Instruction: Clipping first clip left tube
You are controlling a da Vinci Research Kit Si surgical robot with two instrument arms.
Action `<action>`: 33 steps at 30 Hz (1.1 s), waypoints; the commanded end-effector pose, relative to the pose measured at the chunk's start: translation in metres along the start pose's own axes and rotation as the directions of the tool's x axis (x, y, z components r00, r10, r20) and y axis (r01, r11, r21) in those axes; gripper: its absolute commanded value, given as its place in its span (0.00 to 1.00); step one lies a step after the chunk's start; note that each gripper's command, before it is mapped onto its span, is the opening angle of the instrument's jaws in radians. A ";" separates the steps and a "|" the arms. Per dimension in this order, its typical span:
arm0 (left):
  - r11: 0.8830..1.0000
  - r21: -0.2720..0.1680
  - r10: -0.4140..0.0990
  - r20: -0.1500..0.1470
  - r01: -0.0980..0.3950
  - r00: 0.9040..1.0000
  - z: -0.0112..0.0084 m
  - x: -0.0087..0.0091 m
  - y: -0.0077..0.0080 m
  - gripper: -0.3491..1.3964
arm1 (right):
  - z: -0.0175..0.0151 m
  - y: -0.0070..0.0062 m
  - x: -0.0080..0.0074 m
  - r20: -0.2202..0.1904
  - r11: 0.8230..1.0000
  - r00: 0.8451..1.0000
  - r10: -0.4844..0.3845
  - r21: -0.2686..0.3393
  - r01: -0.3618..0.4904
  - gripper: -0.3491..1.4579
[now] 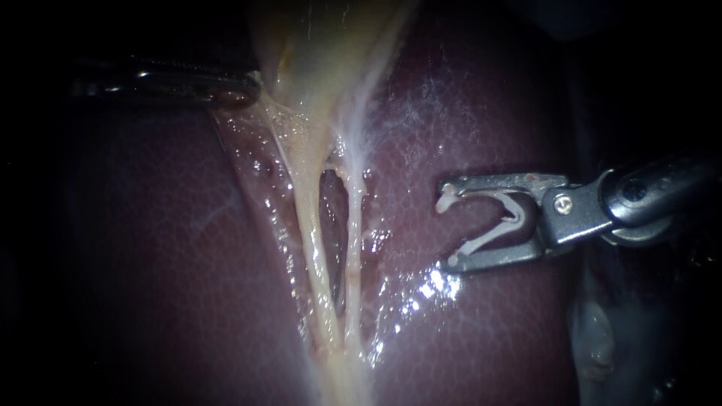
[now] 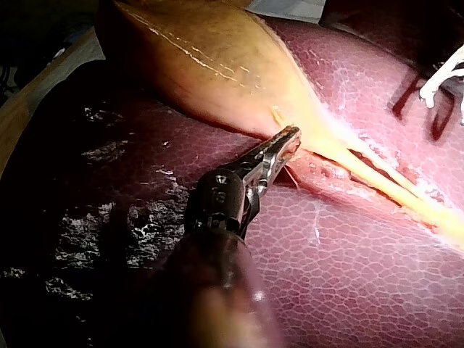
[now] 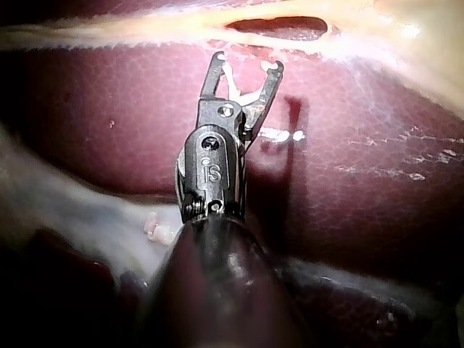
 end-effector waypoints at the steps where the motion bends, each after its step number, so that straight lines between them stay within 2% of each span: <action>1: 1.000 0.000 0.000 0.000 0.000 1.000 -0.0001 0.0000 0.0000 0.00 | 0.0000 0.0000 0.0000 -0.001 1.000 1.000 0.005 0.001 -0.005 0.47; 9: 1.000 -0.004 -0.004 -0.001 0.004 1.000 -0.0011 -0.0009 0.0001 0.00 | 0.0014 -0.0007 0.0010 -0.042 0.995 0.996 0.083 0.053 -0.081 0.47; 15: 1.000 -0.005 -0.004 -0.001 0.004 1.000 -0.0012 -0.0010 0.0000 0.00 | 0.0044 -0.0016 0.0014 -0.065 0.982 0.985 0.161 0.106 -0.154 0.47; 21: 1.000 -0.005 -0.005 -0.001 0.005 1.000 -0.0012 -0.0010 -0.0001 0.00 | 0.0081 -0.0020 0.0001 -0.071 0.963 0.969 0.236 0.150 -0.223 0.47; 26: 1.000 -0.006 -0.005 -0.001 0.005 1.000 -0.0012 -0.0011 -0.0001 0.00 | 0.0106 -0.0021 -0.0014 -0.080 0.941 0.949 0.304 0.183 -0.286 0.47; 33: 1.000 -0.006 -0.006 -0.001 0.006 1.000 -0.0013 -0.0012 -0.0003 0.00 | 0.0124 -0.0014 -0.0035 -0.069 0.918 0.931 0.358 0.207 -0.337 0.47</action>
